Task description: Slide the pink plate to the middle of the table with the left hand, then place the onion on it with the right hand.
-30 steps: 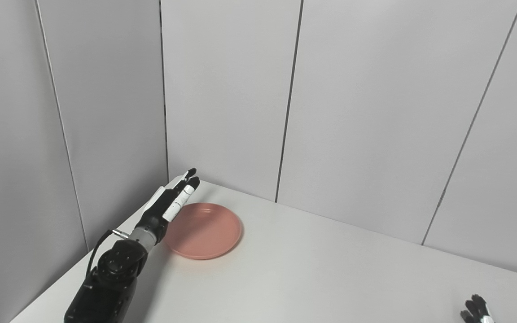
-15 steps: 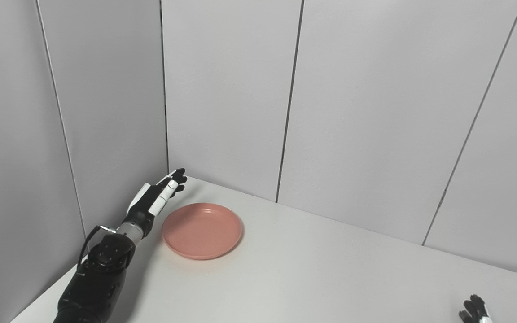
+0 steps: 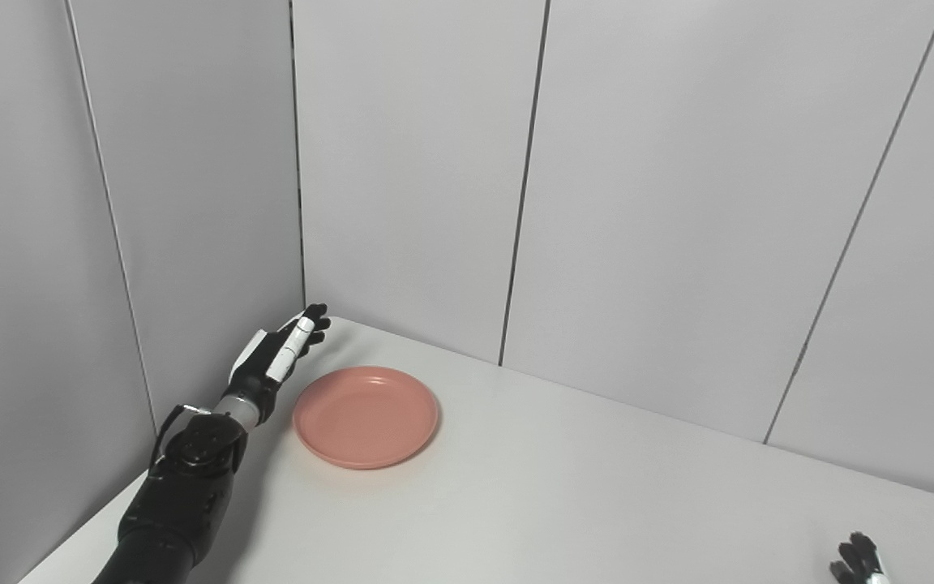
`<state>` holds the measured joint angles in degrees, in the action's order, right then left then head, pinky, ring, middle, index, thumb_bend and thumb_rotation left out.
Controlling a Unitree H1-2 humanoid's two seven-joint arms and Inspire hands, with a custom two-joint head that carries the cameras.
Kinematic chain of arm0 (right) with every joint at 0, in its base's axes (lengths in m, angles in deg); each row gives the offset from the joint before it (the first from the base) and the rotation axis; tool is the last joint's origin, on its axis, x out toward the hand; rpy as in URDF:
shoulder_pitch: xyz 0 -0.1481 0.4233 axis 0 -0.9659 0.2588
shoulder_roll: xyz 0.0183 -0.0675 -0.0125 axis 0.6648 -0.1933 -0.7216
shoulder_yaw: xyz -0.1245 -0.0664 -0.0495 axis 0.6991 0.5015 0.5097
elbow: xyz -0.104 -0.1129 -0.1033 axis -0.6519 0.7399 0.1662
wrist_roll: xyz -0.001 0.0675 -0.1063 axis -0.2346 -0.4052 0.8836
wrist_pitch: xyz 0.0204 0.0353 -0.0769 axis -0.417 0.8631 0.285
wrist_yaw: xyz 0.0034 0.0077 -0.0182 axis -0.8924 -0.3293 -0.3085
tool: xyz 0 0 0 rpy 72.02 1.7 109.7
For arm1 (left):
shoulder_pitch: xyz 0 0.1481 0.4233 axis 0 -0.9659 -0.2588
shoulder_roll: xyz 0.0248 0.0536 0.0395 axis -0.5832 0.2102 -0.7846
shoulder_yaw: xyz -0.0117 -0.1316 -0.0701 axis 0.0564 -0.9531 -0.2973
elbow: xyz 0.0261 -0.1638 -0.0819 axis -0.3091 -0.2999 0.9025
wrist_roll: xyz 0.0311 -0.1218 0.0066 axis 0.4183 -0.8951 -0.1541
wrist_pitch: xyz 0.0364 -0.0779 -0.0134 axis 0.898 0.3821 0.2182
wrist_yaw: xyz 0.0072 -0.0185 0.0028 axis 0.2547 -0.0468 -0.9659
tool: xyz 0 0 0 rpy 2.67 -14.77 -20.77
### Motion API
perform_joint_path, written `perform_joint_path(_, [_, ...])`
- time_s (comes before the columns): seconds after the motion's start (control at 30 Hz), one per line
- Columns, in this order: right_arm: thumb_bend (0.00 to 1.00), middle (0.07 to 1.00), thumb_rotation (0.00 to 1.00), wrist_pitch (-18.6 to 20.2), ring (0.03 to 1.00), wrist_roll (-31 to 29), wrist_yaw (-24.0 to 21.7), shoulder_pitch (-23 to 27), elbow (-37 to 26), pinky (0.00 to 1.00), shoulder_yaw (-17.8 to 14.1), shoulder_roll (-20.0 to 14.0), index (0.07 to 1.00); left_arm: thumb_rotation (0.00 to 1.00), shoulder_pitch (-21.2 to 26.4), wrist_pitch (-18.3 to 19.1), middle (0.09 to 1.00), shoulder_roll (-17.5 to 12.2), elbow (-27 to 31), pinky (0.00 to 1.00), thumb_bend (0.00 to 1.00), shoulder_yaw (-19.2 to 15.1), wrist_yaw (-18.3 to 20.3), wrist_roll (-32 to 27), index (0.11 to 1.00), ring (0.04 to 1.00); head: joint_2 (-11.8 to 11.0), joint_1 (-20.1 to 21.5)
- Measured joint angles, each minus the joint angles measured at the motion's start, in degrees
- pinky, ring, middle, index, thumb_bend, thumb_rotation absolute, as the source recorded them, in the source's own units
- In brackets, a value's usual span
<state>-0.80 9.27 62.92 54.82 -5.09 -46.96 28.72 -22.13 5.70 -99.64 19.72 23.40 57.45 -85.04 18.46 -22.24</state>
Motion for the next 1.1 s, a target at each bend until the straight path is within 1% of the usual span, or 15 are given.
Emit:
perform_joint_path(0.13, [0.35, 1.0, 1.0, 0.0, 1.0, -0.02, -0.02, -0.02, 0.0, 1.0, 0.01, -0.04, 1.0, 1.0, 1.36, -0.87, 0.919, 0.03, -3.62, 0.98, 0.81, -0.48, -0.14, -1.04, 0.903, 0.929, 0.18, 0.0])
perform_joint_path(0.27, [0.34, 1.0, 1.0, 0.0, 1.0, 0.18, 0.02, -0.06, -0.02, 1.0, 0.06, -0.07, 1.0, 1.0, 1.69, -1.04, 0.921, 0.14, -5.42, 0.96, 0.78, -0.49, -0.6, -1.13, 0.91, 0.933, 0.26, 0.09])
perform_joint_path(0.33, [0.33, 1.0, 1.0, 0.0, 1.0, 0.27, 0.01, -0.14, -0.05, 1.0, 0.07, -0.08, 1.0, 1.0, 1.81, -1.06, 0.92, 0.24, -6.21, 0.96, 0.78, -0.48, -0.78, -1.17, 0.908, 0.933, 0.44, 0.0])
perform_joint_path(0.4, [0.33, 1.0, 1.0, 0.02, 1.0, 0.2, 0.01, -0.17, -0.15, 1.0, 0.07, -0.06, 1.0, 1.0, 2.03, -1.09, 0.918, 0.39, -7.15, 0.96, 0.79, -0.36, -0.78, -1.16, 0.909, 0.929, 0.53, 0.09])
perform_joint_path(0.57, [0.35, 1.0, 1.0, 0.19, 1.0, 0.25, 0.07, -0.23, -0.42, 1.0, 0.05, -0.07, 1.0, 1.0, 2.02, -1.1, 0.922, 1.59, -7.26, 0.97, 0.76, -0.24, -0.69, -1.28, 0.919, 0.928, 0.7, 0.09])
perform_joint_path(0.67, [0.34, 1.0, 1.0, 0.29, 1.0, 0.21, 0.07, -0.3, -0.73, 1.0, 0.05, -0.07, 1.0, 1.0, 2.01, -1.11, 0.921, 2.34, -7.28, 0.96, 0.75, -0.24, 0.11, -1.79, 0.918, 0.924, 0.79, 0.09])
perform_joint_path(0.87, [0.33, 1.0, 1.0, 0.29, 1.0, 0.23, 0.07, -0.64, -0.95, 1.0, 0.05, -0.06, 1.0, 1.0, 1.98, -1.39, 0.925, 3.5, -7.35, 0.98, 0.76, -0.76, 1.8, -3.62, 0.918, 0.932, 1.32, 0.18])
perform_joint_path(1.0, [0.32, 1.0, 1.0, 0.29, 1.0, 0.18, 0.04, -0.88, -1.13, 1.0, 0.04, -0.07, 1.0, 1.0, 1.96, -1.34, 0.929, 4.37, -7.28, 0.97, 0.77, -0.92, 3.09, -5.46, 0.918, 0.938, 1.49, 0.26])
perform_joint_path(1.1, [0.32, 1.0, 1.0, 0.29, 1.0, 0.15, 0.06, -0.92, -1.27, 1.0, 0.03, -0.05, 1.0, 1.0, 1.95, -1.31, 0.926, 4.81, -7.28, 0.96, 0.77, -0.72, 3.88, -5.65, 0.914, 0.933, 1.49, 0.44])
